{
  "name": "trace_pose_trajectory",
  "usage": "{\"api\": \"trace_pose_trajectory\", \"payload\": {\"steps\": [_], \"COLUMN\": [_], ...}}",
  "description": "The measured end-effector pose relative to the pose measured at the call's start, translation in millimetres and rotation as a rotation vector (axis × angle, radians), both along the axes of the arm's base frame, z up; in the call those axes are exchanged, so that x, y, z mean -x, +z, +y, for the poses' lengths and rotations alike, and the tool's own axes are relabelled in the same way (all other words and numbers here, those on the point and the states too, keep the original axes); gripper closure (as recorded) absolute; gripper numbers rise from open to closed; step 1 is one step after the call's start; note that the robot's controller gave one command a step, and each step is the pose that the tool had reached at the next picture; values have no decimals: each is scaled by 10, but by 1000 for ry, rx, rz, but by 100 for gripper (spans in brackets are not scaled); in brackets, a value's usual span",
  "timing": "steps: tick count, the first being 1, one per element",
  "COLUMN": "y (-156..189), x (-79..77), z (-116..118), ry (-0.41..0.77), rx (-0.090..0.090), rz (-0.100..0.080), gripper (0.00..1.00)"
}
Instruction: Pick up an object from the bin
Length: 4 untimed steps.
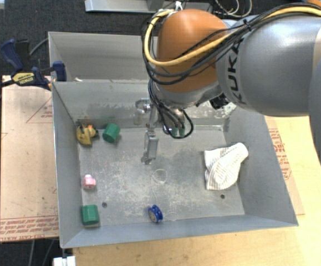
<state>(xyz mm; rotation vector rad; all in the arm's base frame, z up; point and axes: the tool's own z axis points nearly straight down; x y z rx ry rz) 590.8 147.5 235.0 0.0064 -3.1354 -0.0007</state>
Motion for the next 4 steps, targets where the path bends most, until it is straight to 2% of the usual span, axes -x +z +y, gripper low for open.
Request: {"api": "trace_pose_trajectory", "payload": {"steps": [1,2,3,4], "y": [50,-740,-745,-1440], "x": [-14,-63,150,9], "z": [-12,-570,-510,-1327], "ry": [-4,13,52,-42], "rx": [-1,2,-2,5], "rz": [-8,5,-7,10], "gripper": [0,0,0,0]}}
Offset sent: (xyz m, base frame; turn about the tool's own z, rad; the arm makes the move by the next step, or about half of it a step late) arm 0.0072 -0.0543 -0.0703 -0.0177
